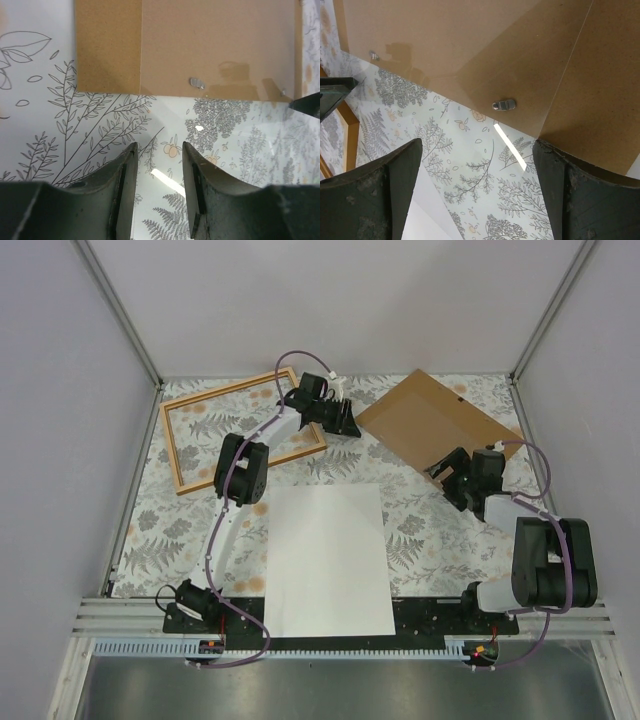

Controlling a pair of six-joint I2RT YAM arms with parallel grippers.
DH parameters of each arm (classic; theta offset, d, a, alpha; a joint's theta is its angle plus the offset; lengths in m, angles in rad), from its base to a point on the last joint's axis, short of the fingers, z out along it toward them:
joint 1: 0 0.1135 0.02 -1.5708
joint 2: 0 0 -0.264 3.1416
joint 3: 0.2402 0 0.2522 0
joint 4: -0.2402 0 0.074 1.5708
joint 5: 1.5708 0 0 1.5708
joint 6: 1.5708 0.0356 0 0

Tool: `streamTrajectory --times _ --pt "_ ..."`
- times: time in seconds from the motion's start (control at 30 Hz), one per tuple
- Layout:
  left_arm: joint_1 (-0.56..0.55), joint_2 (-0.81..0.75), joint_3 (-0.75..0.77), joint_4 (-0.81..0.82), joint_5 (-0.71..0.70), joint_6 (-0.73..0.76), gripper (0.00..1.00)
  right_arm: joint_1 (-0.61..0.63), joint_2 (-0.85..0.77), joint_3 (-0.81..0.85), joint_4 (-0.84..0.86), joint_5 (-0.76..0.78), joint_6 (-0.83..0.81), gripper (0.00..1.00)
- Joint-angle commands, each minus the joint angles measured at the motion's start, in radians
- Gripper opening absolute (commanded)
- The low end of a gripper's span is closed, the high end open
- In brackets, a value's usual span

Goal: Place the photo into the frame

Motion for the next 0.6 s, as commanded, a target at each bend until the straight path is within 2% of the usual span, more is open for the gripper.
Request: streamTrajectory --times 0.0,0.27,0.57 --pt "-0.092 0.035 -0.031 0.026 0.291 -0.174 0.44 0.014 0.017 0.052 -0.021 -0.047 -0.033 0.98" --pt "-0.121 -0.009 -0.135 0.121 0.31 -0.251 0.38 -0.002 0.058 0.124 -0.056 -0.067 -0.079 0.98" --pt "-0.138 -0.161 -0.405 0.319 0.354 -0.355 0.35 -0.003 0.141 0.153 -0.041 -0.13 -0.091 0.98"
